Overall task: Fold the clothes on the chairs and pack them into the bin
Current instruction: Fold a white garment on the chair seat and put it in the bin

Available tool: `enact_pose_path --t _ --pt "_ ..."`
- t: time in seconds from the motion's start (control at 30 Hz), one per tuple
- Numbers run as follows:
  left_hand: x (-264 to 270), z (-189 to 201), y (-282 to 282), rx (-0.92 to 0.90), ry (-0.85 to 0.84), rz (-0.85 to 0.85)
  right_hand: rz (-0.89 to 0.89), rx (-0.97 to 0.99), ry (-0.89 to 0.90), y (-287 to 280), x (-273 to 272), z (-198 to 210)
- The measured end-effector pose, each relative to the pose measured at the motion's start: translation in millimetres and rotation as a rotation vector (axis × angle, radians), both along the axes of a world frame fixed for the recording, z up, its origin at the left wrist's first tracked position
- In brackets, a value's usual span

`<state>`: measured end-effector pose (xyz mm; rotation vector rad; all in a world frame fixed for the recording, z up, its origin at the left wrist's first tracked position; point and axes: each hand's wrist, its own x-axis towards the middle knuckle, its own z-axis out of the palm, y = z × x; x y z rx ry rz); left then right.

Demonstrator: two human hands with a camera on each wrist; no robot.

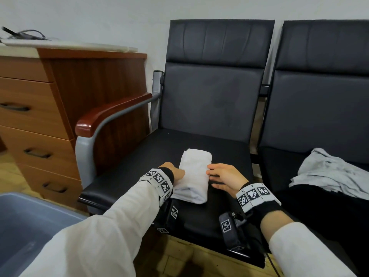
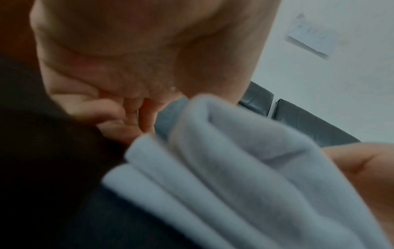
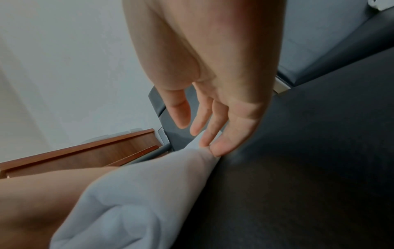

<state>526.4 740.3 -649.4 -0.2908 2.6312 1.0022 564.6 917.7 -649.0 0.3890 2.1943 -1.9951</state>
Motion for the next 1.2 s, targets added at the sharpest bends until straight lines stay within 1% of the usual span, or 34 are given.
enact_pose_path --t 0.07,0.13,0.2,0.27,0.33,0.4,0.43,0.53,0.6,0.67,0.77,0.8,0.87,0.93,1.0,1.1,1.2 --pt "-2 -4 2 -0.019 0.014 0.008 -0.006 -0.009 -0.004 0 0 -1" --pt "2 -3 4 -0.067 0.022 -0.036 -0.01 -0.014 -0.005 -1 -1 0" --pt "0 -3 6 -0.014 0.025 -0.058 -0.023 -0.032 -0.01 -1 -2 1" --pt "-2 -2 5 0.134 0.041 -0.059 -0.065 -0.07 -0.031 -1 -3 0" --pt "-1 3 5 0.374 0.026 -0.05 -0.104 -0.136 -0.054 -1 -3 -3" --pt "2 8 5 0.614 0.009 -0.08 -0.094 -0.224 -0.066 -1 -1 -4" --pt "3 11 6 0.705 0.018 -0.092 -0.081 -0.264 -0.063 -1 -1 -4" --pt "7 20 10 0.881 0.034 -0.13 -0.081 -0.429 -0.067 4 1 -3" --pt "12 25 14 0.876 0.02 -0.165 -0.082 -0.56 -0.025 9 0 -2" --pt "14 27 15 0.83 -0.029 -0.163 -0.109 -0.63 0.026 12 -1 3" --pt "18 25 11 0.747 -0.208 -0.213 -0.198 -0.558 0.085 14 -2 12" --pt "18 22 7 0.745 -0.269 -0.22 -0.245 -0.533 0.092 16 -3 11" --pt "19 14 0 0.733 -0.334 -0.252 -0.35 -0.461 0.087 24 -7 6" --pt "22 11 -6 0.643 -0.381 -0.331 -0.44 -0.426 0.088 31 -8 3" --pt "19 9 -12 0.64 -0.333 -0.322 -0.456 -0.432 0.128 38 -14 1" --pt "12 13 -23 0.795 -0.182 -0.169 -0.477 -0.488 0.185 45 -21 3" --pt "12 16 -28 0.884 -0.099 -0.032 -0.449 -0.542 0.205 41 -23 12"
